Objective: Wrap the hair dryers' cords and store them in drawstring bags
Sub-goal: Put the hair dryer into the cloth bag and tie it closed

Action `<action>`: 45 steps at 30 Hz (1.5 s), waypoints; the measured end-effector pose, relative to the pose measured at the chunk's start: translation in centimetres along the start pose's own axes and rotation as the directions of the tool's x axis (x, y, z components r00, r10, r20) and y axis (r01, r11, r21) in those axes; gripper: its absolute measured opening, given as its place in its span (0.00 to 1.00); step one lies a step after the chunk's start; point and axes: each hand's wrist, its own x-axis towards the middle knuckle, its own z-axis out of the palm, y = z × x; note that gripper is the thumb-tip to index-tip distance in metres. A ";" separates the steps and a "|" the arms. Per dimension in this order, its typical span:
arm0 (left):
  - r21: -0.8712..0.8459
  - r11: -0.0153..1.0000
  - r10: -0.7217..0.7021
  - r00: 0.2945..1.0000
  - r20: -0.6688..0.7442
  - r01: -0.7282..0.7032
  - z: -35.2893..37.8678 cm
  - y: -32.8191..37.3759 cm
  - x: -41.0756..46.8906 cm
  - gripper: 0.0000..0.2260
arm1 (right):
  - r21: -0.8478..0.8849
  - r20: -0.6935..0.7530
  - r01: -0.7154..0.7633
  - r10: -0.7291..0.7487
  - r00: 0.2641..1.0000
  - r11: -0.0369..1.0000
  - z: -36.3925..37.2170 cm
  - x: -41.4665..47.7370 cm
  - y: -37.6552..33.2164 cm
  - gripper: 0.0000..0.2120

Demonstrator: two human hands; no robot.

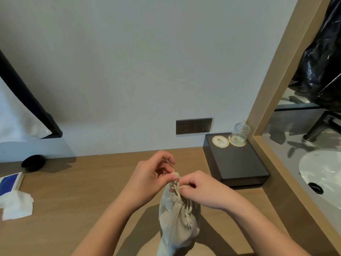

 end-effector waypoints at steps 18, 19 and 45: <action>0.168 0.971 0.139 0.974 0.180 -0.170 0.8 -3.5 -2.3 0.09 | 0.176 -0.085 -0.111 0.128 0.988 0.978 0.0 0.5 -0.3 0.20; 0.194 0.962 0.167 0.975 0.147 -0.194 0.9 -3.5 -2.5 0.08 | 0.168 -0.089 -0.120 0.136 0.987 0.978 -0.1 0.5 -0.6 0.20; -0.074 0.997 0.002 0.991 0.130 0.008 2.7 -1.8 -1.4 0.09 | 0.452 0.032 0.075 -0.100 0.994 0.889 -3.3 -0.8 1.8 0.05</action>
